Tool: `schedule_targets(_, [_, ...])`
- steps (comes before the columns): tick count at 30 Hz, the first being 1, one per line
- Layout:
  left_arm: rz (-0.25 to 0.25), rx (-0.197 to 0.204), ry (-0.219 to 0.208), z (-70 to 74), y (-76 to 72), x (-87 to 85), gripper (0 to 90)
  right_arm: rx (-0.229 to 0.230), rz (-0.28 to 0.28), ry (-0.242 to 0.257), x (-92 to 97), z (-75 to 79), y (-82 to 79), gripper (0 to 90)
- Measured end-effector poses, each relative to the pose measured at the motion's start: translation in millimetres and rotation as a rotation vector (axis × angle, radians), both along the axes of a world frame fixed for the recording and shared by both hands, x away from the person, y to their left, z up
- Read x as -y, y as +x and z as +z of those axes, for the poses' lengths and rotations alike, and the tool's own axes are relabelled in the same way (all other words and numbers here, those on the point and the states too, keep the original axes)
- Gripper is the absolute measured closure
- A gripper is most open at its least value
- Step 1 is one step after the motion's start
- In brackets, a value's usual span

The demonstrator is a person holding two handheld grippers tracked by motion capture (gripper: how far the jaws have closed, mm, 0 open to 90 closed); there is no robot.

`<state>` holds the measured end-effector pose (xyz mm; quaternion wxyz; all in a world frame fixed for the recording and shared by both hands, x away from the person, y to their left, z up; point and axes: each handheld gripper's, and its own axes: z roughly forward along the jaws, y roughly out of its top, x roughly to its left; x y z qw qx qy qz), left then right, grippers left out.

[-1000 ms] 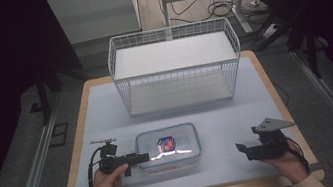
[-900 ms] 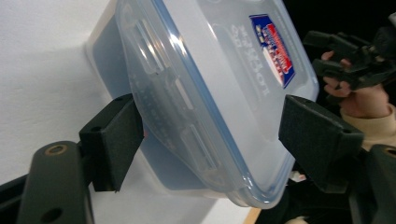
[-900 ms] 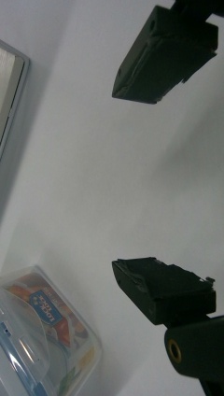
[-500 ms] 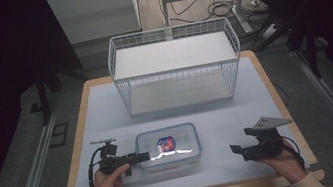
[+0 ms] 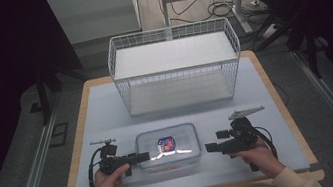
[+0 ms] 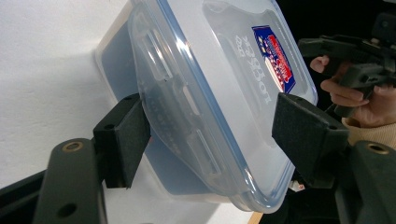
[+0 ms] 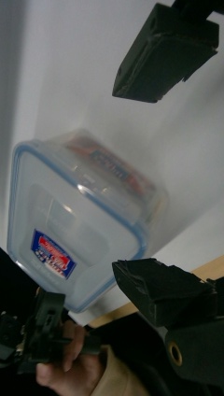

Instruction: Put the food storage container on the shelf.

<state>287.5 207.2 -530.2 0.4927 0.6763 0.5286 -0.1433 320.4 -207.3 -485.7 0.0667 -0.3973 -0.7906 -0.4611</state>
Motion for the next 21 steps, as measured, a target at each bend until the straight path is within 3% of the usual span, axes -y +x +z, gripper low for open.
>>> schedule_targets(5, [-0.001,0.001,0.001,0.0,0.0,0.0,28.0,-0.063,0.000,0.001,-22.0,-6.0,12.9,13.9])
schedule_targets(21, [-0.005,0.006,0.004,0.0,0.1,0.1,27.7,-0.156,0.023,-0.009,-47.7,-19.4,25.8,15.9])
